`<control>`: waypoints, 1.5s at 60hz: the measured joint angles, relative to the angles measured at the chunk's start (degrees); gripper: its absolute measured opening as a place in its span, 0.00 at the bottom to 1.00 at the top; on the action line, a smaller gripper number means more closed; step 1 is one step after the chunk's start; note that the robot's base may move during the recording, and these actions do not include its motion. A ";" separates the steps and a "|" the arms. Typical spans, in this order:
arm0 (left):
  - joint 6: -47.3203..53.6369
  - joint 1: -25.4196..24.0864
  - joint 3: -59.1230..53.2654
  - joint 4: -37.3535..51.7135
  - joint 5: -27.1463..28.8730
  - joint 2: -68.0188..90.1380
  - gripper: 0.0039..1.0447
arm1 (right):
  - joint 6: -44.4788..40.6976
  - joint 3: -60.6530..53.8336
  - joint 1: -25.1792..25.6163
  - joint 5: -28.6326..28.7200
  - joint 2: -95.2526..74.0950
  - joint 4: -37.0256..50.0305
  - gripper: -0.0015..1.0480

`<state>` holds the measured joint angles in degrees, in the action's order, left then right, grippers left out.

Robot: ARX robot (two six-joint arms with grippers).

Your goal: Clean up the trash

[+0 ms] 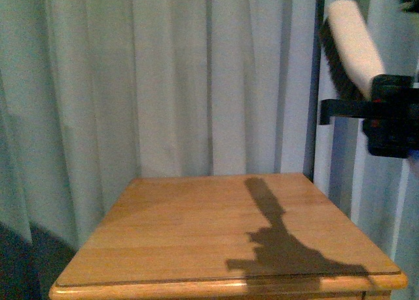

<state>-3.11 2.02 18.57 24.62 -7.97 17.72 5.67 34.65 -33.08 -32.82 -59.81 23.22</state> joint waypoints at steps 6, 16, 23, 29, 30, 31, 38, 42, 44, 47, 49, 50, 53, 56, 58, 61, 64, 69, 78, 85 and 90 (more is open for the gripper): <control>-0.02 0.00 0.00 0.00 0.00 0.00 0.25 | -4.50 -4.42 -2.60 -3.85 7.61 2.78 0.18; -0.02 0.00 0.00 0.00 0.00 0.00 0.25 | -9.53 -6.78 -5.88 -8.31 13.75 5.40 0.18; -0.02 0.00 0.00 0.00 0.00 0.00 0.25 | -12.68 -6.91 -7.26 -9.11 14.40 7.56 0.18; -0.02 0.00 0.00 0.00 0.02 -0.02 0.25 | -15.58 -6.86 -8.15 -10.08 14.29 10.19 0.18; -0.02 0.00 0.00 0.00 0.02 -0.02 0.25 | -15.69 -6.86 -8.26 -10.14 14.23 10.25 0.18; -0.02 0.00 0.00 0.00 0.00 0.00 0.25 | -16.09 -6.86 -8.35 -10.34 14.16 10.32 0.18; -0.02 0.00 0.00 0.00 0.00 0.00 0.25 | -17.09 -6.88 -8.44 -10.80 14.08 10.38 0.18; -0.02 0.00 0.00 0.00 0.00 -0.02 0.25 | -17.33 -6.88 -8.50 -10.78 14.08 10.43 0.18; -0.02 0.00 0.00 0.00 -0.02 0.00 0.25 | -17.44 -6.88 -8.52 -10.84 14.08 10.43 0.18; 0.00 0.00 0.00 0.00 -0.26 0.00 0.25 | -17.46 -6.88 -8.52 -11.19 14.14 10.43 0.18; 0.00 0.00 0.00 0.00 -0.52 0.00 0.25 | -17.46 -6.88 -8.50 -11.26 14.19 10.43 0.18; 0.00 0.00 0.00 0.00 -0.70 0.00 0.25 | -17.46 -6.88 -8.50 -11.34 14.19 10.45 0.18; 0.00 0.00 0.00 0.00 -0.74 0.00 0.25 | -17.46 -6.88 -8.50 -11.37 14.21 10.45 0.18; 0.00 0.00 0.00 0.00 -0.57 0.00 0.25 | -17.49 -6.86 -8.50 -11.23 14.21 10.47 0.18; -0.02 0.00 -0.04 0.00 -0.28 0.00 0.25 | -17.51 -6.88 -8.59 -11.06 14.19 10.47 0.18; -0.04 -0.04 -0.07 0.02 0.04 -0.04 0.25 | -17.55 -6.84 -8.66 -11.02 14.21 10.49 0.18; -0.04 -0.04 -0.07 0.02 0.11 -0.13 0.25 | -17.59 -6.80 -8.68 -10.88 13.88 10.51 0.18; -0.22 -0.17 -0.11 0.02 0.39 -0.11 0.25 | -17.68 -6.84 -8.70 -10.82 13.68 10.49 0.18; -0.20 -0.13 -0.11 0.07 0.11 -0.09 0.25 | -17.75 -6.82 -8.70 -10.86 13.81 10.49 0.18; -0.24 -0.09 -0.11 0.07 0.13 -0.09 0.25 | -17.77 -6.82 -8.66 -11.02 13.79 10.49 0.18; -0.22 -0.11 -0.11 0.07 0.04 -0.09 0.25 | -17.77 -6.82 -8.70 -10.91 13.81 10.49 0.18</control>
<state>-3.33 1.91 18.46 24.69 -7.92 17.63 -12.10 27.83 -41.78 -43.72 -46.00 33.71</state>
